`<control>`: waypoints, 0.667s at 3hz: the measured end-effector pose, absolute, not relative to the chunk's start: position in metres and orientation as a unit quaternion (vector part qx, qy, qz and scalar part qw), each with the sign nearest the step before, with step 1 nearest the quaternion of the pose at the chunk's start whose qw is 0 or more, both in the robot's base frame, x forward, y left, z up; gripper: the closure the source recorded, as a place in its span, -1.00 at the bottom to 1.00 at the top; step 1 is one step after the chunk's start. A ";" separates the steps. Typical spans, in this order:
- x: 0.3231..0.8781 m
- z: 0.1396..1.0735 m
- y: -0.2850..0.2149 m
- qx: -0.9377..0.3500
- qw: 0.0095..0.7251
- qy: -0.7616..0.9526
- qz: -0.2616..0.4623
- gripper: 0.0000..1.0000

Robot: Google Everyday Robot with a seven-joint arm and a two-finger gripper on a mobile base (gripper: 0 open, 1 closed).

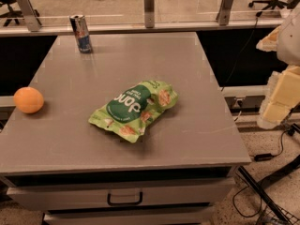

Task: Move green rice chip bag near orange

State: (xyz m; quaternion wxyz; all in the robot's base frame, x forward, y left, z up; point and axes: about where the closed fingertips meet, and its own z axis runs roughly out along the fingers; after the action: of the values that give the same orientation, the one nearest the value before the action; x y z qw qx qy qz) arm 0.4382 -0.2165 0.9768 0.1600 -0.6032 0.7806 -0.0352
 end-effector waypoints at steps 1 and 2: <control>0.438 0.977 -0.216 -0.603 0.160 0.781 -0.035 -1.00; 0.453 0.973 -0.189 -0.635 0.162 0.755 -0.018 -1.00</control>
Offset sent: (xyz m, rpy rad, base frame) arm 0.0391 0.0731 -0.0159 0.0483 0.0552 0.2392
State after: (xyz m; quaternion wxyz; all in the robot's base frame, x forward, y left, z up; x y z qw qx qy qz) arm 0.4533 -0.1891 0.9725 0.1621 -0.6348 0.7552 -0.0178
